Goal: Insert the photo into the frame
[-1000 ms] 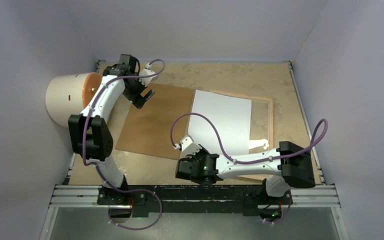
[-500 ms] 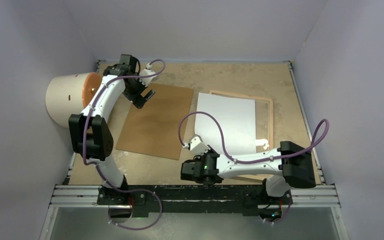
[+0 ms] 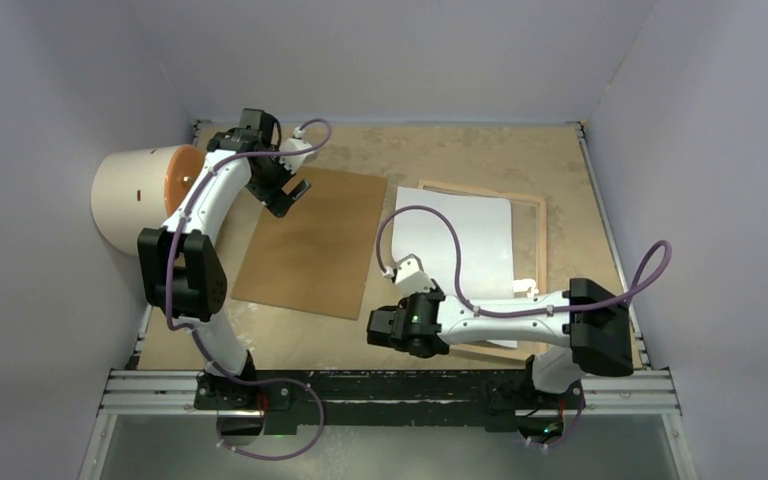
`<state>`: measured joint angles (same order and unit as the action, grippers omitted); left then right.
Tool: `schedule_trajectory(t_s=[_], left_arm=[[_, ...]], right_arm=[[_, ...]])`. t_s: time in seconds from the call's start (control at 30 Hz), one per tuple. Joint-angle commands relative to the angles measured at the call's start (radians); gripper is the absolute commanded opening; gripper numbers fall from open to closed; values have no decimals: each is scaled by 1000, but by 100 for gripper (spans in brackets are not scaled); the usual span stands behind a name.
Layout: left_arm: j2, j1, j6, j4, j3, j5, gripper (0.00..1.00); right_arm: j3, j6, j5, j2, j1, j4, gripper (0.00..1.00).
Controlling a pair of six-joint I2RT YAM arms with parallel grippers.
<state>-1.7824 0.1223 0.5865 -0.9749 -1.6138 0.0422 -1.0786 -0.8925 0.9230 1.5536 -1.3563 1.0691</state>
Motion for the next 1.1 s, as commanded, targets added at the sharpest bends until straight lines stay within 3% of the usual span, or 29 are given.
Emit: schedule_trajectory(t_s=[0.0, 0.17, 0.37, 0.6, 0.77, 1.07], left_arm=[[20, 15, -8, 0, -20, 27, 98], [26, 26, -13, -5, -14, 33, 98], [32, 103, -67, 4, 82, 102, 98], [-26, 186, -186, 45, 104, 264, 98], [-76, 258, -206, 65, 65, 225, 99], [-160, 287, -219, 62, -6, 240, 99]], right_arm=[[-29, -104, -10, 8, -38, 94, 0], [-75, -131, -34, 27, -93, 108, 0], [-118, -330, -52, 102, -99, 258, 0], [-60, -425, -121, 109, -99, 252, 0], [-33, -410, -135, 71, -60, 218, 0], [-97, -360, -128, 171, -27, 168, 0]])
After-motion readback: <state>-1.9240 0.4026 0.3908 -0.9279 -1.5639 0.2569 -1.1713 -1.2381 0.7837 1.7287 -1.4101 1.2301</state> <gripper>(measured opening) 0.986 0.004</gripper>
